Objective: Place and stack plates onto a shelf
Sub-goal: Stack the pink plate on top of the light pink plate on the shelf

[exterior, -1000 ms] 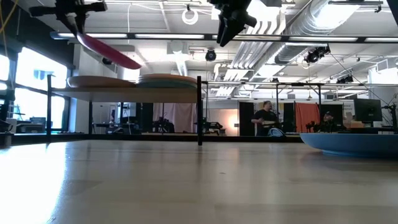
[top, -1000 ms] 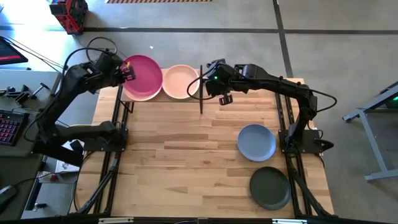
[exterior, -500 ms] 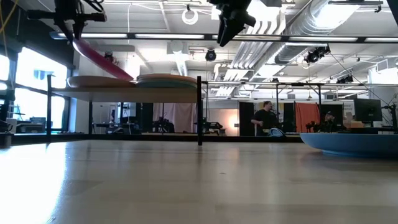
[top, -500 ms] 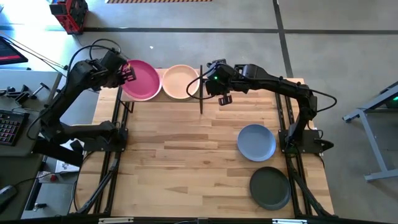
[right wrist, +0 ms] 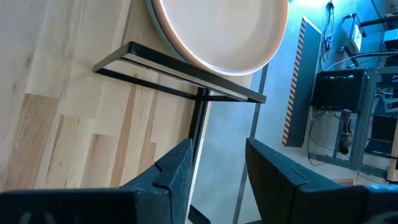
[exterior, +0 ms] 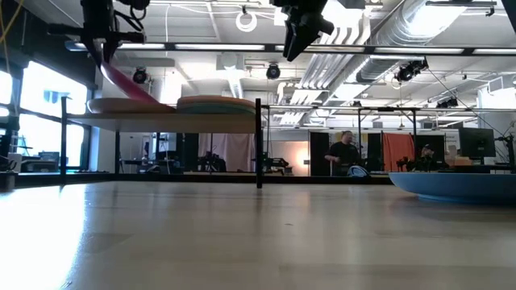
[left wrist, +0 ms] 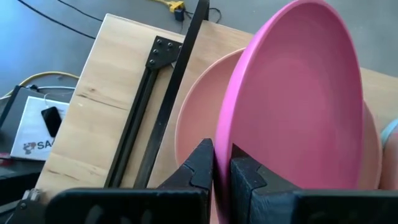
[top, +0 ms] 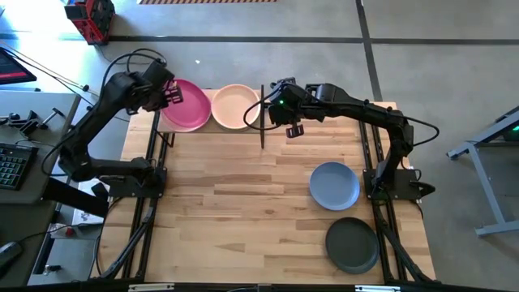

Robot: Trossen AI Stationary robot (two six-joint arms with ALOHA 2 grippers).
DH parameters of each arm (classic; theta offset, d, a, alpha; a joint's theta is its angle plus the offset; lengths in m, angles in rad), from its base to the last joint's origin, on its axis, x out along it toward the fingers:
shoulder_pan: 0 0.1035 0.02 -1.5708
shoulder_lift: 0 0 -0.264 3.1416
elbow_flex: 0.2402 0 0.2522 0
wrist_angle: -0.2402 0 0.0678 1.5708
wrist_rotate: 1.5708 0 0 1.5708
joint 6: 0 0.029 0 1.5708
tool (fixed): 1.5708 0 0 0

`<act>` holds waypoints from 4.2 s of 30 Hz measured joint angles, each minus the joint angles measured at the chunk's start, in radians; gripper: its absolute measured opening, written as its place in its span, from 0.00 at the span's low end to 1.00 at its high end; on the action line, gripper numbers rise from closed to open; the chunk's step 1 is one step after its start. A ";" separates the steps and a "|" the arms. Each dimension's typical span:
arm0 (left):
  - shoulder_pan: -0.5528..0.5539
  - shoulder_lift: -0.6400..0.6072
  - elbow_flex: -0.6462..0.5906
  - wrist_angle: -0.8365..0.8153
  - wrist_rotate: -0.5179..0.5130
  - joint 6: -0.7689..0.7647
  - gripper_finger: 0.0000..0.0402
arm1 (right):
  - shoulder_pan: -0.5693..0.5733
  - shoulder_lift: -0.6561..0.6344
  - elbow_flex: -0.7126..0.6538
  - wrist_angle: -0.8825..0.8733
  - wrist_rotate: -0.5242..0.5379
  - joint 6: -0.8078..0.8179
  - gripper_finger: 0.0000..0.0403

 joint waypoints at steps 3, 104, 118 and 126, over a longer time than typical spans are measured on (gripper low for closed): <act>0.009 0.013 0.000 0.000 0.000 0.000 0.03 | 0.000 0.000 0.000 0.000 0.000 -0.001 0.33; 0.002 0.066 0.000 -0.096 0.296 0.123 0.27 | 0.000 0.000 0.000 0.004 0.000 -0.001 0.33; -0.002 0.060 0.000 -0.077 0.245 0.105 0.28 | 0.000 0.000 0.000 0.004 0.000 -0.001 0.33; -0.002 0.056 0.020 -0.080 0.313 0.060 0.28 | 0.000 0.000 0.000 0.003 0.000 -0.001 0.33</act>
